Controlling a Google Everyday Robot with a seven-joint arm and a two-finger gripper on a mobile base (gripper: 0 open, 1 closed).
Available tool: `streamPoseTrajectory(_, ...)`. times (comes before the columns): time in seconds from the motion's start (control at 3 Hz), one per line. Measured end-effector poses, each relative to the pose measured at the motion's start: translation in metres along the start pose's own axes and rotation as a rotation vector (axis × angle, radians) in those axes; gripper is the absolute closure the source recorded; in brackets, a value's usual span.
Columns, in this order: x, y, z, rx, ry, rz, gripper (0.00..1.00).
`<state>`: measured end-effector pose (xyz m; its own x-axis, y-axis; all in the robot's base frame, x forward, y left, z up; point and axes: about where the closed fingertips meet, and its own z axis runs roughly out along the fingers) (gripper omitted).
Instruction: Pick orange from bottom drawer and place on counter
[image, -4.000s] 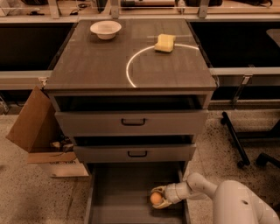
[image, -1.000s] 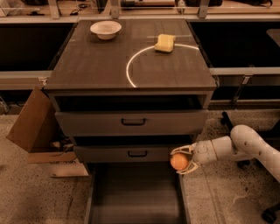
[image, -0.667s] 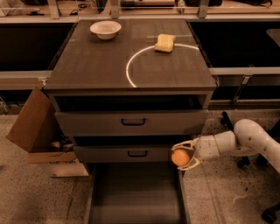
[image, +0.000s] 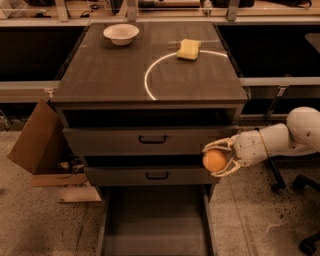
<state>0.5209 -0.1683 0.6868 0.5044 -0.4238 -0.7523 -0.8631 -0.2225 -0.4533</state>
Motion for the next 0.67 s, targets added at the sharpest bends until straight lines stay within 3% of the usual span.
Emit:
streamPoseTrajectory(0.33,0.000,0.000,0.000,0.000,0.000,0.000,1.00)
streamPoseTrajectory(0.67,-0.011,-0.016,-0.005,0.005,-0.007,-0.008,1.00)
